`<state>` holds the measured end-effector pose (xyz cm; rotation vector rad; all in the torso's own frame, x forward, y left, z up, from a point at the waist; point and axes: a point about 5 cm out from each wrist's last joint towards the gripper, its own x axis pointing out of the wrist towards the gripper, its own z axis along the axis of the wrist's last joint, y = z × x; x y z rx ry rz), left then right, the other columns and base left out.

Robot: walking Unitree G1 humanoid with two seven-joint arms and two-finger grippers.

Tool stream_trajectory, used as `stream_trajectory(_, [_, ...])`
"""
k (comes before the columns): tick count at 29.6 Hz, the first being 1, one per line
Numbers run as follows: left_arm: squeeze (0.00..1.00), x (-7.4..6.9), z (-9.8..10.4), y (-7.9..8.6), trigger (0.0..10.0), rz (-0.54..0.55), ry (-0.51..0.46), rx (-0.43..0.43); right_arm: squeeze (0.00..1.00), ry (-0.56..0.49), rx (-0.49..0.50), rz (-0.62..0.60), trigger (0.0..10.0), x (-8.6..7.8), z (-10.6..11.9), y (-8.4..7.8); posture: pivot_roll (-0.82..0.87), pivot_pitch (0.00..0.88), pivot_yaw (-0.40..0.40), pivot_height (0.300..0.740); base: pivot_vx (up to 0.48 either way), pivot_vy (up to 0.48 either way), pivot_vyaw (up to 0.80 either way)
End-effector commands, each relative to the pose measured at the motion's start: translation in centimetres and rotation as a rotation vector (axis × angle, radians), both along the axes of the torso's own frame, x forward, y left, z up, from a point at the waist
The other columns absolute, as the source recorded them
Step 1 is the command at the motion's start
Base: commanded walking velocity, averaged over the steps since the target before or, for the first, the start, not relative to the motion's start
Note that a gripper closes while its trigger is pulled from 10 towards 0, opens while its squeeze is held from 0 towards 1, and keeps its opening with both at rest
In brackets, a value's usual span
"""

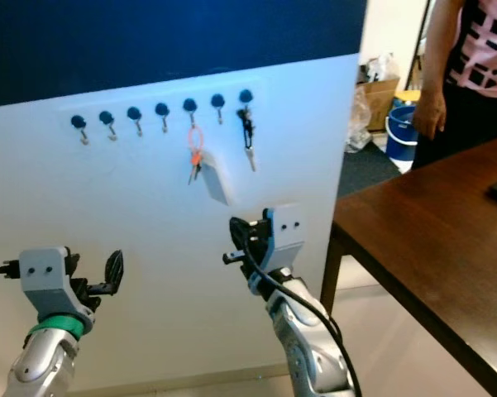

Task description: Hang keys on a hook

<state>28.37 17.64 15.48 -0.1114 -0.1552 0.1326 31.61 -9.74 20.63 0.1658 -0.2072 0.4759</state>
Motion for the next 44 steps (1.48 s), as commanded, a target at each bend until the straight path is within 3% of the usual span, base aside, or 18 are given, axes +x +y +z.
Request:
stream_trajectory(1, [0.00, -0.3, -0.3, 0.9, 10.0, 0.035, 0.012, 0.010, 0.00, 0.011, 0.010, 0.033, 10.0, -0.3, -0.1, 0.8, -0.24, 0.060, 0.216, 0.740, 0.000, 0.000, 0.00])
stream_trajectory(10, [0.00, -0.4, -0.3, 0.9, 10.0, 0.039, 0.009, 0.005, 0.00, -0.004, 0.011, 0.052, 10.0, -0.2, 0.4, 1.1, -0.24, 0.066, 0.214, 0.740, 0.000, 0.000, 0.00])
stream_trajectory(17, [0.00, -0.4, -0.2, 1.2, 10.0, 0.066, 0.007, 0.016, 0.00, -0.103, 0.028, 0.171, 10.0, 0.0, 3.9, 2.5, -0.24, 0.066, 0.206, 0.740, 0.000, 0.000, 0.00])
stream_trajectory(32, [0.00, -0.3, -0.5, 1.7, 10.0, 0.108, 0.037, 0.066, 0.00, -0.175, 0.082, 0.276, 10.0, -0.7, 7.2, 4.7, -0.25, 0.074, 0.216, 0.740, 0.000, 0.000, 0.00])
stream_trajectory(42, [0.00, -0.5, -0.3, 1.7, 10.0, 0.098, 0.027, 0.055, 0.00, -0.181, 0.079, 0.335, 10.0, -1.1, 7.7, 5.5, -0.25, 0.082, 0.212, 0.740, 0.000, 0.000, 0.00])
stream_trajectory(43, [0.00, -0.5, -0.3, 1.6, 10.0, 0.096, 0.029, 0.057, 0.00, -0.169, 0.065, 0.327, 10.0, -1.1, 7.5, 5.5, -0.25, 0.085, 0.208, 0.740, 0.000, 0.000, 0.00])
stream_trajectory(44, [0.00, -0.6, -0.5, 1.6, 10.0, 0.090, 0.035, 0.063, 0.00, -0.055, -0.019, 0.285, 10.0, -0.3, 5.7, 5.2, -0.25, 0.085, 0.208, 0.740, 0.000, 0.000, 0.00])
